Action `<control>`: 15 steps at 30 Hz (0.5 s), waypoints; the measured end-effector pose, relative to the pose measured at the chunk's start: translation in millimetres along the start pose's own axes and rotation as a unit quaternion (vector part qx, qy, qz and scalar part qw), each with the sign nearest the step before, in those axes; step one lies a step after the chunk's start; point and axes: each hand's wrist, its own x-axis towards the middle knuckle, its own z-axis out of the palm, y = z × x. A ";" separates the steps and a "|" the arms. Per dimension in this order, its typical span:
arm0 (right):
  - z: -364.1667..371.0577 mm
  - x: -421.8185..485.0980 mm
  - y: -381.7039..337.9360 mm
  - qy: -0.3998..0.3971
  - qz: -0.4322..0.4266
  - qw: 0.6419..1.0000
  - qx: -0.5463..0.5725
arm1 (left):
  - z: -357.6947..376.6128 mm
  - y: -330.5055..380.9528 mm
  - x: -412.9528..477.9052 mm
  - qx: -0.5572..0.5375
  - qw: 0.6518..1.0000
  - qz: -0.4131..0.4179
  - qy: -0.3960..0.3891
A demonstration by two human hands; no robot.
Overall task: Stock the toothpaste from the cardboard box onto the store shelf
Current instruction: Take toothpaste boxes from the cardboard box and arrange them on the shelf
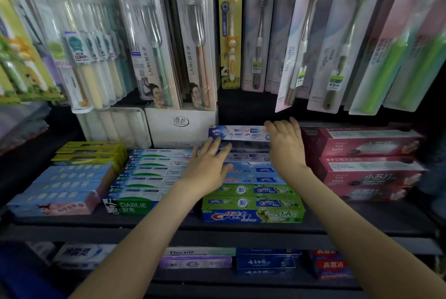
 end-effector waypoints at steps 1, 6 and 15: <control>5.2 5.6 0.9 -0.007 0.009 1.000 0.008 | 1.3 -1.4 4.4 0.025 1.000 -0.001 -0.017; 16.2 28.7 11.6 -0.106 0.067 0.992 0.032 | 8.5 -5.4 19.1 0.069 0.994 -0.037 -0.072; 41.4 35.0 9.6 -0.229 0.098 0.968 0.032 | 13.8 -2.3 48.4 0.031 0.991 -0.056 -0.114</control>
